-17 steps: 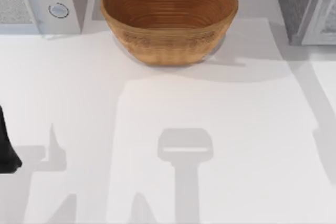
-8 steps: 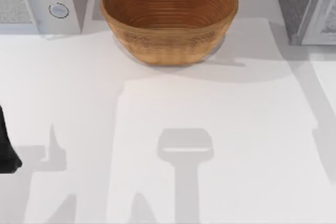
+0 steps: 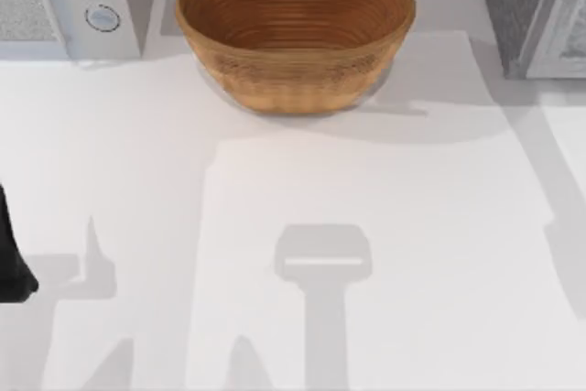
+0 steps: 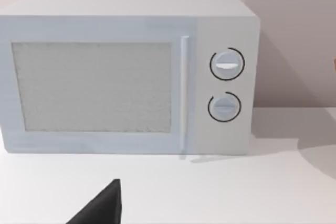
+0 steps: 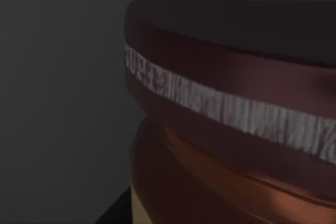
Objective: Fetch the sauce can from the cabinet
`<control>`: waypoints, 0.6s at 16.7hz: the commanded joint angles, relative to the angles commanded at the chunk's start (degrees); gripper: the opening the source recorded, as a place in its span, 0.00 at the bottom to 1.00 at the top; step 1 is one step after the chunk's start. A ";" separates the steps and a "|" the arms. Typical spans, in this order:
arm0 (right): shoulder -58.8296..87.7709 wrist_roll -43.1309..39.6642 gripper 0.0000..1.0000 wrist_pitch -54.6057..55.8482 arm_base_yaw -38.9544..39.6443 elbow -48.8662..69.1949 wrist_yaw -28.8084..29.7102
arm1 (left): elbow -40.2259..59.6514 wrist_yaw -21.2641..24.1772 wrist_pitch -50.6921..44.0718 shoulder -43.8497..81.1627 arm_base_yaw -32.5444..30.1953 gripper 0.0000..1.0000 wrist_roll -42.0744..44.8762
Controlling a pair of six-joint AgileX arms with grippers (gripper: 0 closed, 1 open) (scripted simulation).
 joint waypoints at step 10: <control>-0.03 0.10 0.00 -0.01 0.11 -0.01 -0.02 | 0.00 0.00 0.00 0.00 0.00 1.00 0.00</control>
